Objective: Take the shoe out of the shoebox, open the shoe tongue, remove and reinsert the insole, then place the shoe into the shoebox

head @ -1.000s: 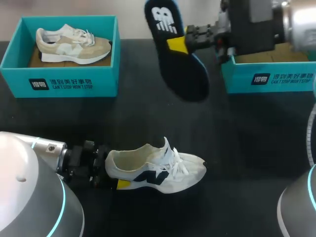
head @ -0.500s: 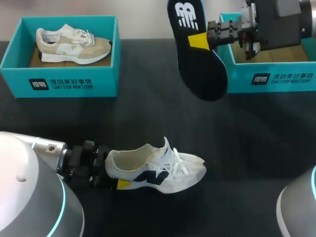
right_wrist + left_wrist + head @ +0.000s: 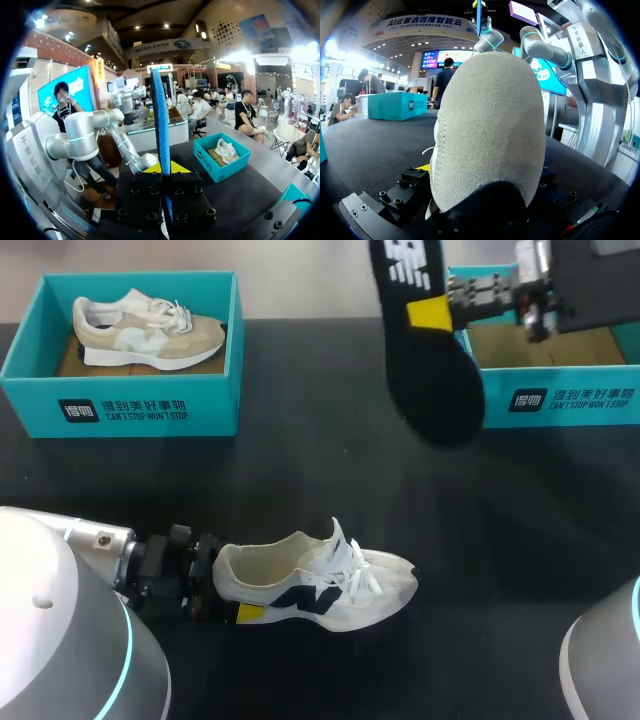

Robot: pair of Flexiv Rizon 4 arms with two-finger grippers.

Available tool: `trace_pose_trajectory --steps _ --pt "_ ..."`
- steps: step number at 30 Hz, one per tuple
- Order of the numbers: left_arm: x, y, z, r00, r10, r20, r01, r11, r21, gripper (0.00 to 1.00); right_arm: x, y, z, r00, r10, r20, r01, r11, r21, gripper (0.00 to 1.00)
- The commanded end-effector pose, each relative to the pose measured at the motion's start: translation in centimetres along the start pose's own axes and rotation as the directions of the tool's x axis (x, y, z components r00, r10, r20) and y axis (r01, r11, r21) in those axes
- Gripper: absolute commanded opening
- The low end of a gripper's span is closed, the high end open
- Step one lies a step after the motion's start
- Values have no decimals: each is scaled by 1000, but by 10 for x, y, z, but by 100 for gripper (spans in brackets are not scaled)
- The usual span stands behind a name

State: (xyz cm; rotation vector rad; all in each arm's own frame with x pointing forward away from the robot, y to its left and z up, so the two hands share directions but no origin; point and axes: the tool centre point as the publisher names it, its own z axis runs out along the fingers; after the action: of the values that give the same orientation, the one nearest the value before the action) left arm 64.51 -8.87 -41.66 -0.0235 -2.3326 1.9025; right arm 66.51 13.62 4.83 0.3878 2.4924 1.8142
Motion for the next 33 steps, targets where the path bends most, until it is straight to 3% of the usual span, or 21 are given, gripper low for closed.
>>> trace_pose_trajectory --steps 1,11,25,30,33 --pt "-1 2 0 1000 0 -1 0 1000 0 0 11 -4 -32 1000 8 0 -8 1000 -14 0" --pt "-1 2 0 1000 0 -1 0 1000 0 0 21 -4 -44 997 -8 -75 0 995 -98 0" --pt "-1 2 0 1000 0 -1 0 1000 0 0 22 -6 -42 996 2 -85 -10 995 -96 0" --pt "-1 2 0 1000 0 -1 0 1000 0 0 25 -10 -46 989 86 -117 -96 992 -84 0" --pt "-1 2 0 1000 0 -1 0 1000 0 0 32 -16 -48 983 114 -143 -131 985 -116 0"
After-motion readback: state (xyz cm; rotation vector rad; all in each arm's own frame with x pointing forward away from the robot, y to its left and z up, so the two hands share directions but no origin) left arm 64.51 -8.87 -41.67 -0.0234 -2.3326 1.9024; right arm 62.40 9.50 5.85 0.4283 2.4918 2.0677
